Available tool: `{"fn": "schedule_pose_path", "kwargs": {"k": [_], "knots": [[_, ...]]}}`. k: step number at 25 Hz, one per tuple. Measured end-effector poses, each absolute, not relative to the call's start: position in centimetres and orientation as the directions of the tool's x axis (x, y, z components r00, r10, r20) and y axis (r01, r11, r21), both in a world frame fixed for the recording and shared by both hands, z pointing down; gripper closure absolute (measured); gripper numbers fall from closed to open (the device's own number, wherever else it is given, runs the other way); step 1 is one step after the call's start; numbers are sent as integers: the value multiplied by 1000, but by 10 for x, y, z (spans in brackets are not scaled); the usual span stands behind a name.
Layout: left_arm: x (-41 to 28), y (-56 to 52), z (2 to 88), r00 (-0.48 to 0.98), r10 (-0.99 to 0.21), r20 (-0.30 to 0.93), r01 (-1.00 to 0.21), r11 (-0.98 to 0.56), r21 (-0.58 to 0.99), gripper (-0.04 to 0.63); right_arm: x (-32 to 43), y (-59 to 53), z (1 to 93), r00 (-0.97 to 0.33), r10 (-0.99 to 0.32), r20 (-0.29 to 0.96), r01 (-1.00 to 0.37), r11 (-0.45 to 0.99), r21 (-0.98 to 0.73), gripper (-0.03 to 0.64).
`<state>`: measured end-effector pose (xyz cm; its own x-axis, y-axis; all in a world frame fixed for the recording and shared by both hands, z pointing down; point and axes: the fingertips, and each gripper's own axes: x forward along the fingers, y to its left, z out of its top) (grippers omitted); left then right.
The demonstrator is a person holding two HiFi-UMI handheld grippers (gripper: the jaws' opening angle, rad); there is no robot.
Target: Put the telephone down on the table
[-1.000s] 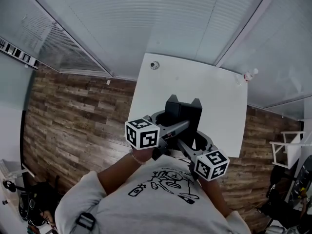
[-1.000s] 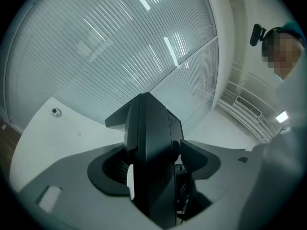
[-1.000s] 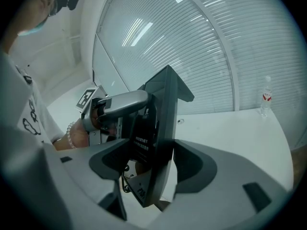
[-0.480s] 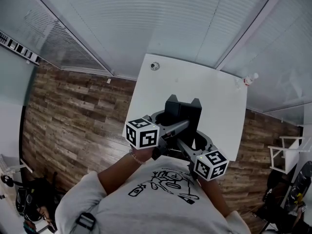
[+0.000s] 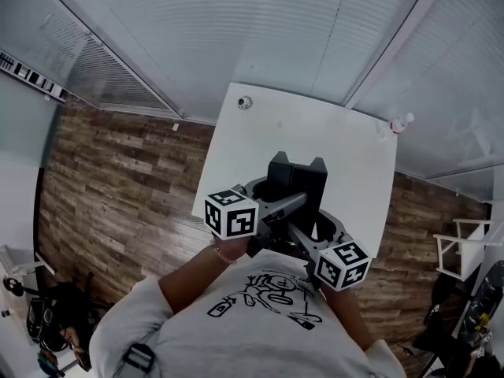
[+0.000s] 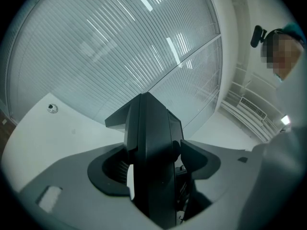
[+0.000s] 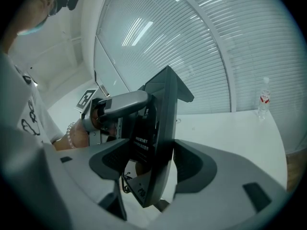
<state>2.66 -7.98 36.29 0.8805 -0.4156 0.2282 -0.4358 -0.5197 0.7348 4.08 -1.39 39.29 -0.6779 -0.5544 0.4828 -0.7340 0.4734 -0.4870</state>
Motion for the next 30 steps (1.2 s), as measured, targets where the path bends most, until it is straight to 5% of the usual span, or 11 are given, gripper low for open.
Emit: {"fn": "schedule_pose_path", "kwargs": {"k": [30], "knots": [[48,-82,416,891,-362,273,-428,-474,769,272,60,-13,440,-662,-528,533,-747,406,-526,344]]}}
